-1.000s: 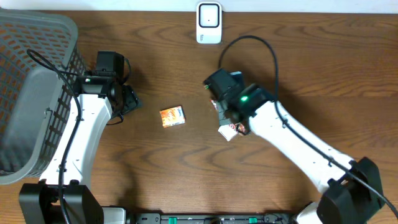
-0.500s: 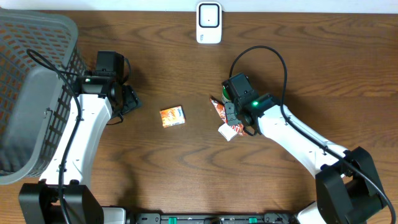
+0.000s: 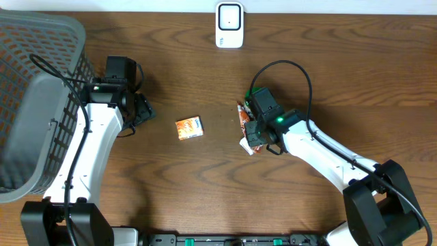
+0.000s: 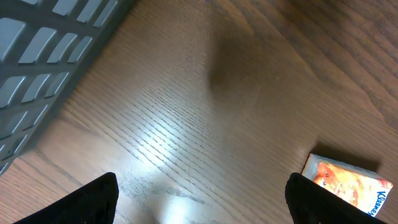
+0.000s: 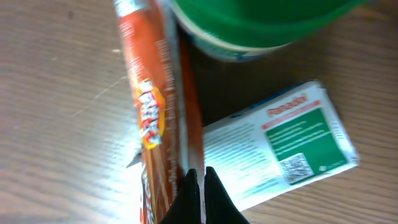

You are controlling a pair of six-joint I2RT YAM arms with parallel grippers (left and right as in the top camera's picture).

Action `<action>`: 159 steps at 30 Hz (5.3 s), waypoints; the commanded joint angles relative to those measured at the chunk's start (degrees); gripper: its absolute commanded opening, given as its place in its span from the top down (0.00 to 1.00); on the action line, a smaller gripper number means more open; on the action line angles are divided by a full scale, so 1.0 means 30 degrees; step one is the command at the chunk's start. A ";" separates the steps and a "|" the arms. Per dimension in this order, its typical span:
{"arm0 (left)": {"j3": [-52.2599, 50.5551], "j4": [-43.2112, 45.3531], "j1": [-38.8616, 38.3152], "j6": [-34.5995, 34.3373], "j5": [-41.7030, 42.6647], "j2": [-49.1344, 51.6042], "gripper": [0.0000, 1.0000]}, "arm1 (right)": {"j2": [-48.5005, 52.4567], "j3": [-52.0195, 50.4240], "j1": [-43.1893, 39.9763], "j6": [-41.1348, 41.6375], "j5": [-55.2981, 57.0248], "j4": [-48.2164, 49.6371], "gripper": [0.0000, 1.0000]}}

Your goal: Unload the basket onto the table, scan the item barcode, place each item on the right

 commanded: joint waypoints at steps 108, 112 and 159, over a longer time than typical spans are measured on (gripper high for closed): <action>-0.0168 -0.0015 0.0066 0.0102 -0.0306 0.0000 0.14 | -1.1482 0.0080 -0.4138 0.3730 -1.5897 0.0160 0.99; -0.0168 -0.0015 0.0066 0.0102 -0.0306 0.0000 0.14 | -1.0907 0.0080 -0.4109 0.2674 -1.3049 0.0612 0.99; -0.0168 -0.0015 0.0066 0.0102 -0.0306 0.0000 0.14 | 1.6415 1.9751 -0.0474 -2.2819 0.7045 1.9387 0.99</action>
